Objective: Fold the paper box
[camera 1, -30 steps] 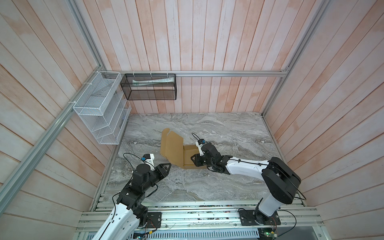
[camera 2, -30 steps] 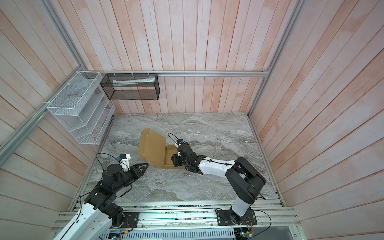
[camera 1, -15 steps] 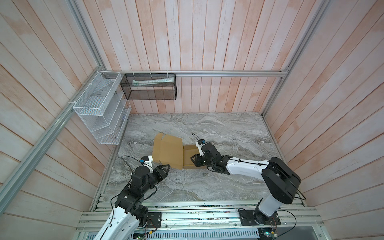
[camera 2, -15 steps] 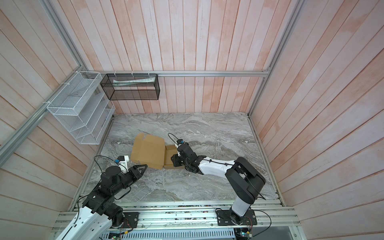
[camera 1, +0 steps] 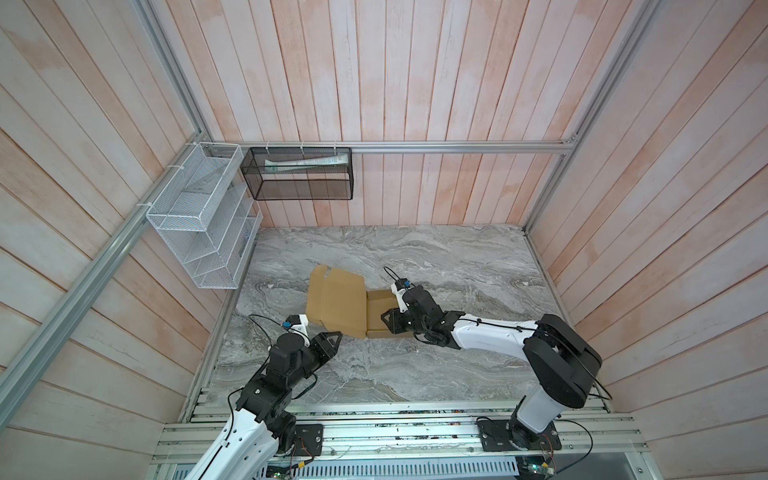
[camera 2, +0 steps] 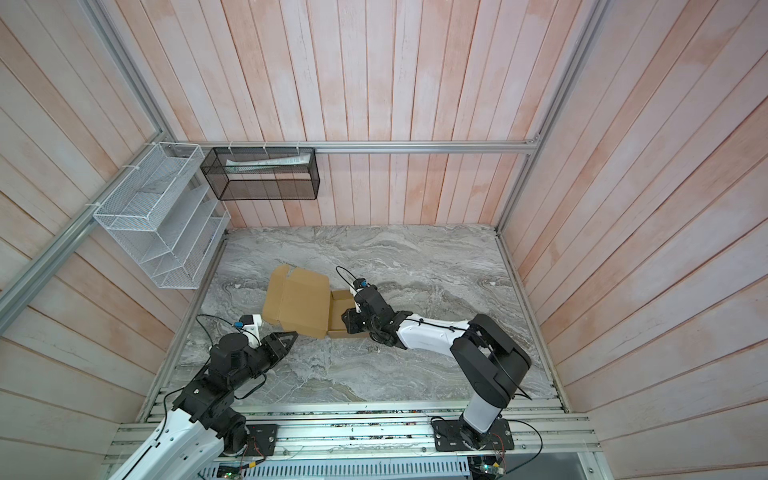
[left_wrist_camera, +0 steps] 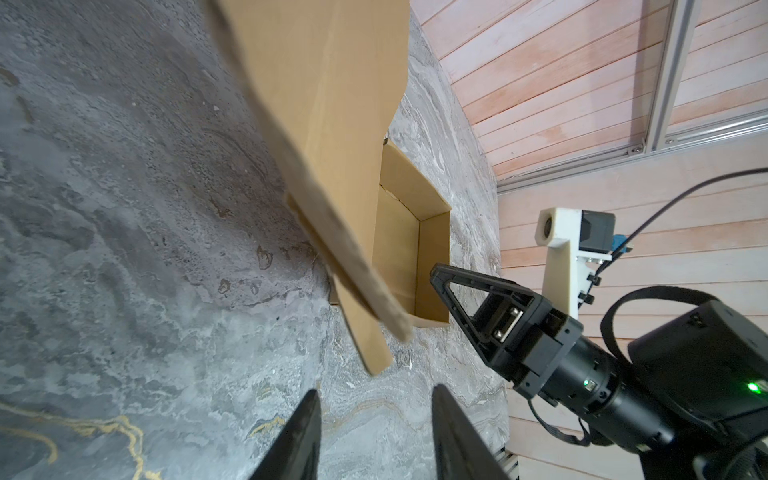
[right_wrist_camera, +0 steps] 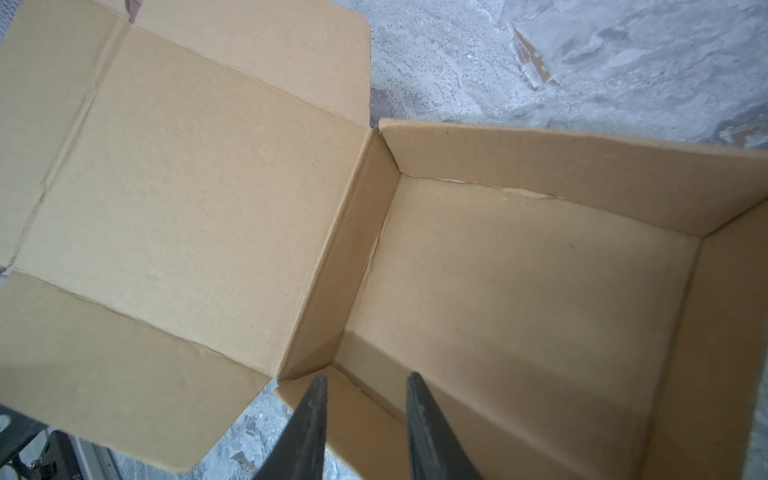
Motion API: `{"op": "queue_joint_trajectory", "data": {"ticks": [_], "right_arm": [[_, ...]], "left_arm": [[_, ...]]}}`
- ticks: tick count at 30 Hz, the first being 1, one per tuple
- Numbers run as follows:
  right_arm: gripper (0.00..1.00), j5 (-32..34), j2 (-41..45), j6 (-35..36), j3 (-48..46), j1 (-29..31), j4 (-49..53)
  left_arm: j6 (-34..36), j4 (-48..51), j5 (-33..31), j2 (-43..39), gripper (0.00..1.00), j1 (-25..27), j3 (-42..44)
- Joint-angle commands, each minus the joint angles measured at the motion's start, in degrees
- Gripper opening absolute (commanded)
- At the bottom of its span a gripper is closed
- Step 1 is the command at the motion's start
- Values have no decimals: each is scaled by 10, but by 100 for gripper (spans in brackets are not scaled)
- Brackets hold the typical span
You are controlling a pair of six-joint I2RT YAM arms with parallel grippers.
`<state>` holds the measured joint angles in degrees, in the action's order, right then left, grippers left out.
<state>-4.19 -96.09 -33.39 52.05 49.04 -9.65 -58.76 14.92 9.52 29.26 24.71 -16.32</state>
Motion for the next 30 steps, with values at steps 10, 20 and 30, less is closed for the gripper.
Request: {"op": "queue_joint_trajectory", "data": {"ticks": [10, 20, 30], "right_arm": [[33, -13, 15, 10, -1, -2, 3], [33, -14, 17, 15, -3, -9, 0], [33, -17, 25, 12, -21, -12, -14]], "left_arm": [[-11, -168, -104, 134, 41, 75, 2], [16, -207, -144, 186, 39, 77, -24], [21, -223, -156, 217, 40, 77, -41]]}}
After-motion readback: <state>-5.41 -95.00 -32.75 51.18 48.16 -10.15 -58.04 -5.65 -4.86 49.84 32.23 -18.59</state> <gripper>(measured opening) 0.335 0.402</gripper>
